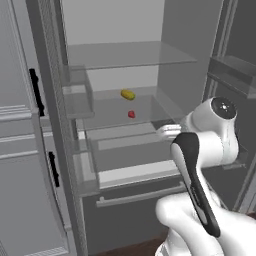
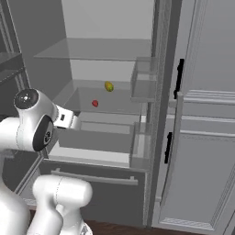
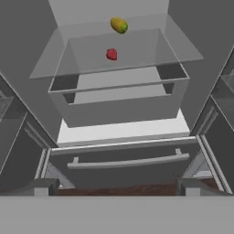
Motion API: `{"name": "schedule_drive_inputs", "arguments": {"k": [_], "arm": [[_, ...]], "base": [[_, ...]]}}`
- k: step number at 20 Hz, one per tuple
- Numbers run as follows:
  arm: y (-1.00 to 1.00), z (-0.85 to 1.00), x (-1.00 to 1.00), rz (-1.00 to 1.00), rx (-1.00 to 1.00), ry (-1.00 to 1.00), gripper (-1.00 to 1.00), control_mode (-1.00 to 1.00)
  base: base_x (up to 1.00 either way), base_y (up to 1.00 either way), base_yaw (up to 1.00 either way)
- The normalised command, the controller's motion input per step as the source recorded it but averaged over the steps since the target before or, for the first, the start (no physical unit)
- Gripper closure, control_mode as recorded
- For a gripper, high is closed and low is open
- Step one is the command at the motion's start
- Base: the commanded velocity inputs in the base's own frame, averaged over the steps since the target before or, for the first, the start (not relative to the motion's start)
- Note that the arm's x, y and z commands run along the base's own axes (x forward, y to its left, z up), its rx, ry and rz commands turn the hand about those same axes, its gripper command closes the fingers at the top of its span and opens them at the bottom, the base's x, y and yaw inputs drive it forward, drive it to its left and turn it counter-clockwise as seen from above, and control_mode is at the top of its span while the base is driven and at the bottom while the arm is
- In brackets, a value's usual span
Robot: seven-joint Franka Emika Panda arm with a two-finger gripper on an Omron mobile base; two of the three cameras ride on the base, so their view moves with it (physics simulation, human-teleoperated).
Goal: Take the strawberry from the fridge and place it on top of the pancake, located on the dining counter.
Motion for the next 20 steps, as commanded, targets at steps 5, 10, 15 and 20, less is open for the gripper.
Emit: {"name": "schedule_drive_inputs", "arguments": {"k": [5, 10, 15, 20], "arm": [[0.00, 0.00, 0.00, 0.00, 0.00, 0.00, -1.00, 1.00], [0.00, 0.00, 0.00, 0.00, 0.00, 0.00, -1.00, 1.00], [0.03, -0.11, 0.31, 0.00, -0.02, -0.01, -1.00, -1.00], [0.24, -0.53, 0.89, 0.00, -0.10, 0.00, -1.00, -1.00]], "base": [[0.84, 0.02, 0.01], [0.42, 0.10, 0.00], [0.22, 0.03, 0.00], [0.00, 0.00, 0.00]]}}
